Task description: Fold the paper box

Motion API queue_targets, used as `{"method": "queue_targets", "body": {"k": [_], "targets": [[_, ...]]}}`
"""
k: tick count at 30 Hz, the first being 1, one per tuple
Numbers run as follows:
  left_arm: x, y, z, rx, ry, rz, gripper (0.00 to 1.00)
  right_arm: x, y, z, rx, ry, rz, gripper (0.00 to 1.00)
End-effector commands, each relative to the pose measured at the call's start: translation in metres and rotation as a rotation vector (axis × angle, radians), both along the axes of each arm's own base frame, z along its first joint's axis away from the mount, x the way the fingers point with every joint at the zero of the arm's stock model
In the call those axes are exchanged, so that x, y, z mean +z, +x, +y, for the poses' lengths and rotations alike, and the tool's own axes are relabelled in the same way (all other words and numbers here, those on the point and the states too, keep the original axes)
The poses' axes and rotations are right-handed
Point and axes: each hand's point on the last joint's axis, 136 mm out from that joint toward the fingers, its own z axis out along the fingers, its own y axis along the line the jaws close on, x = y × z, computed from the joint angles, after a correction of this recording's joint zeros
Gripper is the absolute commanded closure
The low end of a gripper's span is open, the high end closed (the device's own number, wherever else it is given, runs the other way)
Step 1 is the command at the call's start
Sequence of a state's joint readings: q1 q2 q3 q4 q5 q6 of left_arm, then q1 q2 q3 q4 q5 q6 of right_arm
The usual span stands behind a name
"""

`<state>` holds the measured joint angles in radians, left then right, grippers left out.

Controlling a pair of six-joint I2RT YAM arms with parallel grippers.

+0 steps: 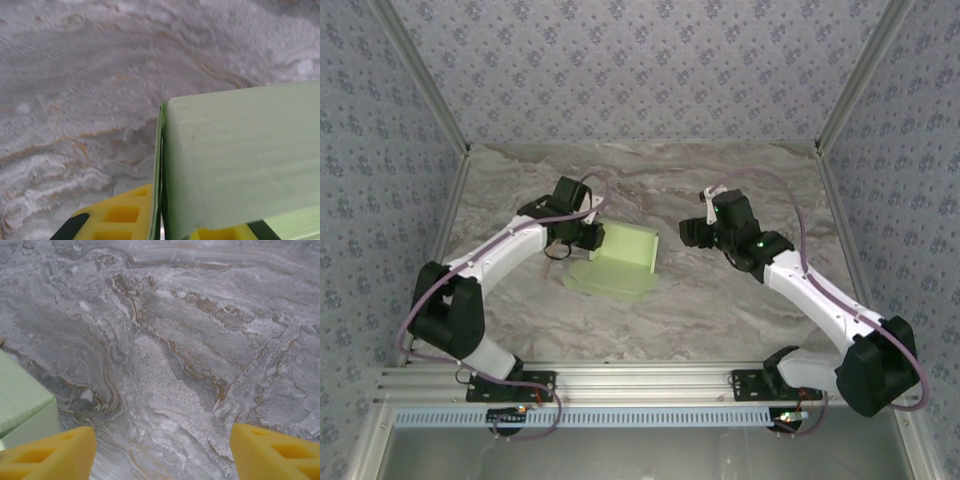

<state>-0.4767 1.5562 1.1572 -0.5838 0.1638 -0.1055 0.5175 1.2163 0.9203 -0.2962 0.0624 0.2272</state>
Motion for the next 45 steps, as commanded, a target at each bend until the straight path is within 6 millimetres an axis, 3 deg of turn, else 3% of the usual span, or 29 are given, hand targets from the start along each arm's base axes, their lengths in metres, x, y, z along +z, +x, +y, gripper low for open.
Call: {"method": "queue_targets", "body": {"k": [1,14,27,34,38,45], "targets": [[-0.014,-0.025,0.010,-0.064,0.067,0.163,0.85,-0.005,-0.007,0.001,0.018,0.012,0.008,0.27],[-0.046,-0.040,0.024,-0.160,0.281,0.416,0.83,-0.022,-0.012,-0.002,0.021,0.013,0.023,0.27],[-0.072,-0.020,-0.010,-0.283,0.361,0.527,0.80,-0.026,-0.017,-0.011,0.000,-0.006,0.028,0.27],[-0.079,-0.005,-0.031,-0.314,0.345,0.536,0.71,-0.029,-0.019,-0.013,-0.001,-0.009,0.041,0.27],[-0.073,0.003,-0.040,-0.317,0.319,0.513,0.64,-0.033,-0.021,-0.014,-0.006,-0.011,0.047,0.27],[-0.031,0.031,-0.060,-0.322,0.239,0.373,0.52,-0.042,-0.024,-0.013,-0.008,0.007,0.071,0.27]]}}
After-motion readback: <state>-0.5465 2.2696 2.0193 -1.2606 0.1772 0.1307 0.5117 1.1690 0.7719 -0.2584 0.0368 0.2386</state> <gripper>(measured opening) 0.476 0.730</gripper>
